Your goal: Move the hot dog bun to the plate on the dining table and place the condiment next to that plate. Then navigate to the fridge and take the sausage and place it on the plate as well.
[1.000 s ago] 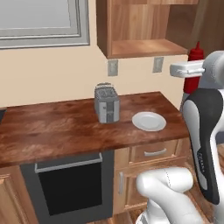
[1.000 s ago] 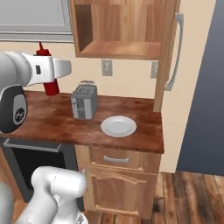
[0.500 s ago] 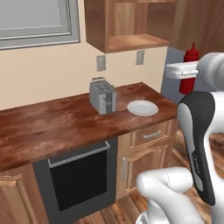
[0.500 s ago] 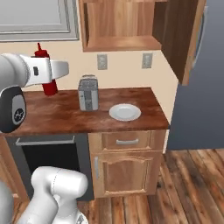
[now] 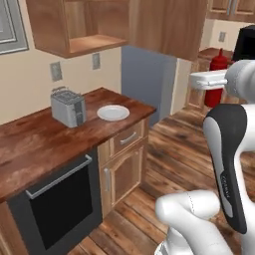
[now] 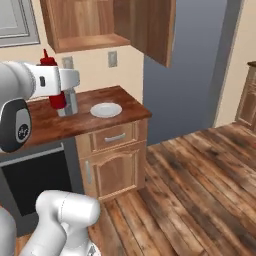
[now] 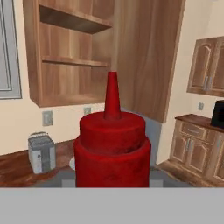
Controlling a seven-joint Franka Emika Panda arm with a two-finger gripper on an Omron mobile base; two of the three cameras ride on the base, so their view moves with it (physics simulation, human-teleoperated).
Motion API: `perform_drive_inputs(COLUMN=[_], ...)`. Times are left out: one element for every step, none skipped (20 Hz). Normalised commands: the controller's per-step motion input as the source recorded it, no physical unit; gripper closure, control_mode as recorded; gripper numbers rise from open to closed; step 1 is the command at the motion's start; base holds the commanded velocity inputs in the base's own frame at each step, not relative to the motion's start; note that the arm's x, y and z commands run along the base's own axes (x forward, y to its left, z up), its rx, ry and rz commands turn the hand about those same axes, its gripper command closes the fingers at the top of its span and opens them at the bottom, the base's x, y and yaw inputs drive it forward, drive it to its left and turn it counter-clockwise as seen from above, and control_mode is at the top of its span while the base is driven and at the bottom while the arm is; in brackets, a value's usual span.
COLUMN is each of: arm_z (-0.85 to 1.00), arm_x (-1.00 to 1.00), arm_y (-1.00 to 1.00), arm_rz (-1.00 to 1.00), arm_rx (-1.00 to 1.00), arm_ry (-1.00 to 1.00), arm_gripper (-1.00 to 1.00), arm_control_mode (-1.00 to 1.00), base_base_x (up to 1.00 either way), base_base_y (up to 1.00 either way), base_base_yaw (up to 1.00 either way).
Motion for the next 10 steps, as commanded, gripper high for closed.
perform_drive_inputs(arm_z=[0.00, 0.00, 0.00, 0.00, 0.00, 0.00, 0.00, 0.00, 0.00, 0.00], arm_x=[0.00, 0.00, 0.00, 0.00, 0.00, 0.00, 0.00, 0.00, 0.00, 0.00], arm_y=[0.00, 0.00, 0.00, 0.00, 0.00, 0.00, 0.00, 0.00, 0.00, 0.00], arm_rz=[0.00, 0.00, 0.00, 0.00, 0.00, 0.00, 0.00, 0.00, 0.00, 0.00], arm_rx=[0.00, 0.00, 0.00, 0.00, 0.00, 0.00, 0.00, 0.00, 0.00, 0.00], arm_ry=[0.00, 0.00, 0.00, 0.00, 0.00, 0.00, 0.00, 0.00, 0.00, 0.00], arm_gripper=[1.00, 1.00, 1.00, 1.00, 1.00, 1.00, 1.00, 1.00, 1.00, 1.00], arm_control_mode=[1.00, 1.00, 1.00, 1.00, 1.00, 1.00, 1.00, 1.00, 1.00, 1.00], base_base_x=[-0.76, -0.77, -0.78, -0.79, -0.80, -0.80, -0.78, -0.78, -0.78, -0.79], base_base_y=[0.33, 0.31, 0.31, 0.29, 0.29, 0.29, 0.25, 0.23, 0.22, 0.21], base_base_yaw=[-0.63, -0.63, -0.63, -0.62, -0.62, -0.61, -0.60, -0.60, -0.60, -0.60])
